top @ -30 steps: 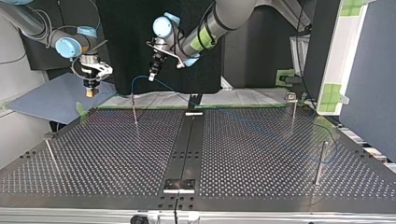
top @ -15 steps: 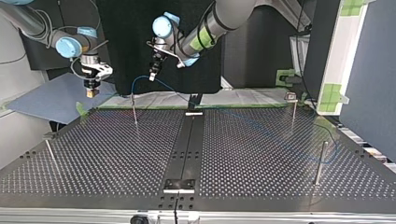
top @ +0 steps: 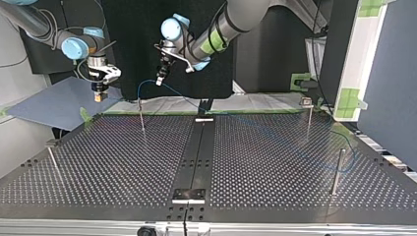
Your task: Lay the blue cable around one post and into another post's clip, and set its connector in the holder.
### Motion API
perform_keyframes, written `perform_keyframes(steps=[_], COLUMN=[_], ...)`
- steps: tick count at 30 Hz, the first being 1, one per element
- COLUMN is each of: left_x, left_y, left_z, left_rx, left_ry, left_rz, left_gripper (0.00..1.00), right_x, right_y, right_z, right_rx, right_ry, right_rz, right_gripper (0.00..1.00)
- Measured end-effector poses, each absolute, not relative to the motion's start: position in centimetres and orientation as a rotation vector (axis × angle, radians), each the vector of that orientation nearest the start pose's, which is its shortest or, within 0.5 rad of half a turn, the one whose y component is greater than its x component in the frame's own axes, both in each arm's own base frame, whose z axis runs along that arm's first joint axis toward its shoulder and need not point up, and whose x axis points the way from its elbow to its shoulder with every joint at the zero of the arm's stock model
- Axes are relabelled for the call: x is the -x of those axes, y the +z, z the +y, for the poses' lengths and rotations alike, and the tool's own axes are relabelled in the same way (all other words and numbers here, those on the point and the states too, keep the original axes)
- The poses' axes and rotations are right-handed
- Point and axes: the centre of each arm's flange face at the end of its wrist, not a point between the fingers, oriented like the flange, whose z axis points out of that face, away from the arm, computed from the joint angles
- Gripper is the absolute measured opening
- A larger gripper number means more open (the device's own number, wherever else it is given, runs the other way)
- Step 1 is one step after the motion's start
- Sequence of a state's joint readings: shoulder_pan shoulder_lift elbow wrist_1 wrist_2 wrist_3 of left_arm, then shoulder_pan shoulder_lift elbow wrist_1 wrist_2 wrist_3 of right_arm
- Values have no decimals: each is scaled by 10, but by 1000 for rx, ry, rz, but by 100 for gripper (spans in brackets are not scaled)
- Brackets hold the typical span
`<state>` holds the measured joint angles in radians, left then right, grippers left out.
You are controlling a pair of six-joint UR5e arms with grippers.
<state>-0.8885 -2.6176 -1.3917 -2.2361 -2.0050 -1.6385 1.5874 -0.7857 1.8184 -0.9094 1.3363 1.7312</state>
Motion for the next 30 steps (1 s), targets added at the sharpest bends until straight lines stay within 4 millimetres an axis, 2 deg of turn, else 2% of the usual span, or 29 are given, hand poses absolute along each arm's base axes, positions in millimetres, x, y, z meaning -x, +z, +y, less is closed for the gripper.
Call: perform_keyframes(steps=[17, 30], left_x=[-383, -381], left_y=[-14, -7], left_z=[-619, -631], left_rx=[-286, -280], left_ry=[-429, -444], left_rz=[1490, 1470], left_gripper=[0, 0], right_x=[-165, -148], right_y=[9, 9], right_z=[-574, -579], right_rx=[-1492, -1451], right_ry=[1348, 1311], right_rz=[-1327, -1345], right_gripper=[3, 3])
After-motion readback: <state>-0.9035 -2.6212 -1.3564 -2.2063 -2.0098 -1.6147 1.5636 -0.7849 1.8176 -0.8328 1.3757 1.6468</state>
